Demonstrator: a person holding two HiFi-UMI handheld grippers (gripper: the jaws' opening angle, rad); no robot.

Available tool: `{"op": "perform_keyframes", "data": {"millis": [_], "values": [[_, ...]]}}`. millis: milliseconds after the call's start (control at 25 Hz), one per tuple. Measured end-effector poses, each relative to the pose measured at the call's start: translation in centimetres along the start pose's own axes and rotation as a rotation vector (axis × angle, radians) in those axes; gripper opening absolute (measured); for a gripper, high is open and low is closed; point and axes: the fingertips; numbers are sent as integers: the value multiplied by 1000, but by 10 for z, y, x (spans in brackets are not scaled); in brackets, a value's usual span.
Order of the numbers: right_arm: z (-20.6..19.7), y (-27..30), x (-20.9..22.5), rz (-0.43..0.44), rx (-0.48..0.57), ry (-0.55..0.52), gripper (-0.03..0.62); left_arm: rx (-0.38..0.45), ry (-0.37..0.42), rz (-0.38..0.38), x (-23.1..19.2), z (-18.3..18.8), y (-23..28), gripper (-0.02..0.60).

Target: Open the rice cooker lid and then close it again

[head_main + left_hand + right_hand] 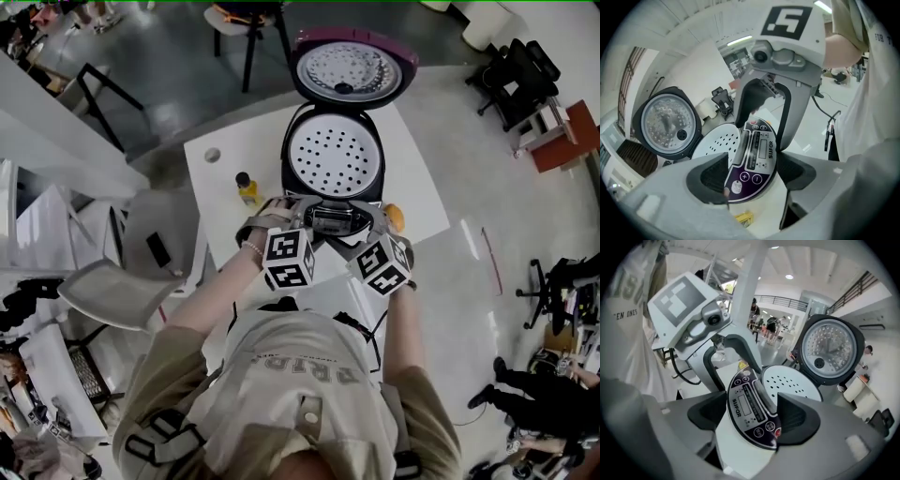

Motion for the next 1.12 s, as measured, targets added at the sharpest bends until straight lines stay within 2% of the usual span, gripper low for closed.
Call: {"op": "perform_keyframes", "data": {"millis": [80, 160, 400, 640, 880, 1120], "values": [[8, -10, 4, -24, 71, 64, 327, 60, -55, 27, -9, 2, -12, 334], [15, -18, 9, -45, 121, 96, 327, 99, -74, 61, -21, 3, -26, 334], [32, -43, 35, -139, 171, 109, 327, 161, -27, 153, -60, 11, -68, 334], [58, -59, 62, -183, 177, 42, 327, 142, 44, 196, -98, 17, -84, 334], [82, -79, 102, -233, 169, -42, 326, 106, 113, 304, -148, 30, -94, 334], [108, -98, 142, -265, 166, -155, 325, 78, 153, 381, -195, 51, -104, 334]]}}
Point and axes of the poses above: the fingertips, and each gripper's own axes: y forward along the fingers, x to its right, z out of its top, and after that the axes turned 1 degree about -x, right-handed
